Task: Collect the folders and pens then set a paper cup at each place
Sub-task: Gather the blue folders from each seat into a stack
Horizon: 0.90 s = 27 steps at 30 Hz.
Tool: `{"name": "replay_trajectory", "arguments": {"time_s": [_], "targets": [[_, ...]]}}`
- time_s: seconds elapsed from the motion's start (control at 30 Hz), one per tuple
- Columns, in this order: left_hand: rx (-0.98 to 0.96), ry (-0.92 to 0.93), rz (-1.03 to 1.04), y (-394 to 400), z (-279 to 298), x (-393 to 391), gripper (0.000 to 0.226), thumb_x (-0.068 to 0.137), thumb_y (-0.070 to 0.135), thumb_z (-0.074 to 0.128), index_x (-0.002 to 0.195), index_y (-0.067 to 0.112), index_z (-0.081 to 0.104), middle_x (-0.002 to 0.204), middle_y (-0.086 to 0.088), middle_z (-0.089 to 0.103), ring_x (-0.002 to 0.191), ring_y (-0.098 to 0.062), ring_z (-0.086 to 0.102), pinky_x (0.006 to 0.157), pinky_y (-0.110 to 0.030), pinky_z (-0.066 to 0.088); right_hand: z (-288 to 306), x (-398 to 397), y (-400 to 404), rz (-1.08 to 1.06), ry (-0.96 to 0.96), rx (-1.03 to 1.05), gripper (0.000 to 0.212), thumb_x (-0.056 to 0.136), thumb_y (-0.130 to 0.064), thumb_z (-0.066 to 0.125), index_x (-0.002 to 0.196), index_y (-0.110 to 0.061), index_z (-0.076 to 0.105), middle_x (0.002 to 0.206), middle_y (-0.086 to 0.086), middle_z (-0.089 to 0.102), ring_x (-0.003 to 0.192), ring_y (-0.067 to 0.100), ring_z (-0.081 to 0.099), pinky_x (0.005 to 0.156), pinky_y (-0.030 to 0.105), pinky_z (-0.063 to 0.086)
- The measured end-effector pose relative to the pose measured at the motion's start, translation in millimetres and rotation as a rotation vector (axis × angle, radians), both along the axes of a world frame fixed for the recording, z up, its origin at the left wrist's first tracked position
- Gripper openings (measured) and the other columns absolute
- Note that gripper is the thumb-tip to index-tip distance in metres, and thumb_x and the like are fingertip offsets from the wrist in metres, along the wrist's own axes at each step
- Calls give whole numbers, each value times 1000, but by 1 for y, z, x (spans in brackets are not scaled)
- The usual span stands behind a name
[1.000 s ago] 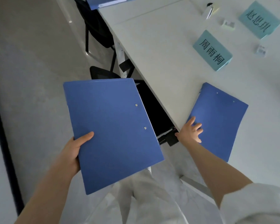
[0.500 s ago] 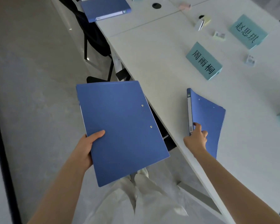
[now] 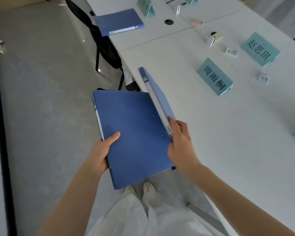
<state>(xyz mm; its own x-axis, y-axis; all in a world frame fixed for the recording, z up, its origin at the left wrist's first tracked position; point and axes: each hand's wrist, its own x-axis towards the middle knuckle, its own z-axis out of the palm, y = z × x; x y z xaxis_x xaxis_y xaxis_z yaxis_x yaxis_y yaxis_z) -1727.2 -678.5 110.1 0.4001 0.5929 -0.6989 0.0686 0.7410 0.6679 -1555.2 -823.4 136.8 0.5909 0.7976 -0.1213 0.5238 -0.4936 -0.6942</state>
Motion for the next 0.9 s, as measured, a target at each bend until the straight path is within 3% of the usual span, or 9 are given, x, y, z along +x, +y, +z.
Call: {"name": "replay_trajectory", "arguments": {"time_s": [0.2, 0.33, 0.37, 0.43, 0.53, 0.63, 0.77, 0.83, 0.9], "targets": [[40, 10, 109, -8, 3, 15, 35, 88, 30, 68, 116, 9, 66, 105, -10, 75, 93, -26, 72, 72, -38, 59, 7, -38, 22, 346, 75, -105, 73, 87, -1, 50, 152, -10, 16, 149, 8, 22, 129, 26, 32, 110, 32, 33], [48, 6, 164, -7, 4, 11, 37, 91, 32, 63, 119, 8, 65, 107, -10, 74, 92, -24, 73, 67, -34, 60, 8, -45, 28, 551, -33, -112, 55, 95, -41, 44, 145, -19, 38, 141, 3, 38, 126, 25, 38, 110, 40, 31], [46, 8, 161, -7, 4, 6, 37, 92, 34, 62, 120, 9, 65, 109, -9, 74, 94, -24, 72, 68, -34, 60, 9, -41, 33, 558, -18, -87, 46, 98, -41, 41, 139, -20, 47, 135, 1, 46, 122, 22, 44, 108, 38, 33], [31, -3, 155, -7, 3, -5, 39, 91, 38, 61, 120, 12, 64, 111, -8, 73, 97, -24, 72, 70, -34, 60, 10, -28, 46, 549, 63, -40, 31, 101, -21, 42, 127, -16, 58, 123, 2, 58, 112, 18, 53, 101, 34, 40], [19, -36, 156, -4, 1, -18, 44, 87, 41, 61, 120, 13, 63, 112, -8, 73, 97, -25, 72, 70, -36, 59, 3, -15, 62, 601, 11, -36, 45, 87, 8, 42, 126, -10, 57, 122, 6, 53, 108, 24, 52, 99, 34, 43], [36, -88, 174, 7, -1, -31, 62, 76, 48, 67, 125, 12, 61, 117, -12, 70, 100, -27, 70, 70, -36, 60, -6, -21, 77, 698, -213, 34, 44, 84, -4, 50, 125, -19, 54, 128, 6, 46, 115, 31, 43, 102, 41, 40], [62, -154, 184, 31, -6, -52, 102, 44, 61, 88, 128, 10, 58, 120, -13, 69, 105, -29, 68, 78, -40, 60, -10, -40, 103, 804, -270, 74, 45, 89, -17, 50, 134, -24, 49, 139, 3, 43, 129, 28, 36, 108, 55, 34], [53, -161, 190, 46, -8, -64, 97, 47, 55, 89, 127, 10, 58, 118, -13, 70, 100, -28, 70, 75, -40, 60, -13, -50, 118, 865, -244, 41, 50, 92, -16, 52, 140, -25, 46, 145, 1, 40, 138, 28, 30, 112, 57, 28], [35, -124, 217, 67, -8, -79, 73, 65, 41, 79, 127, 10, 59, 116, -15, 70, 95, -29, 71, 69, -39, 60, -15, -63, 140, 916, -215, 18, 51, 93, -19, 53, 143, -27, 43, 150, -3, 36, 143, 27, 24, 116, 54, 24]]}}
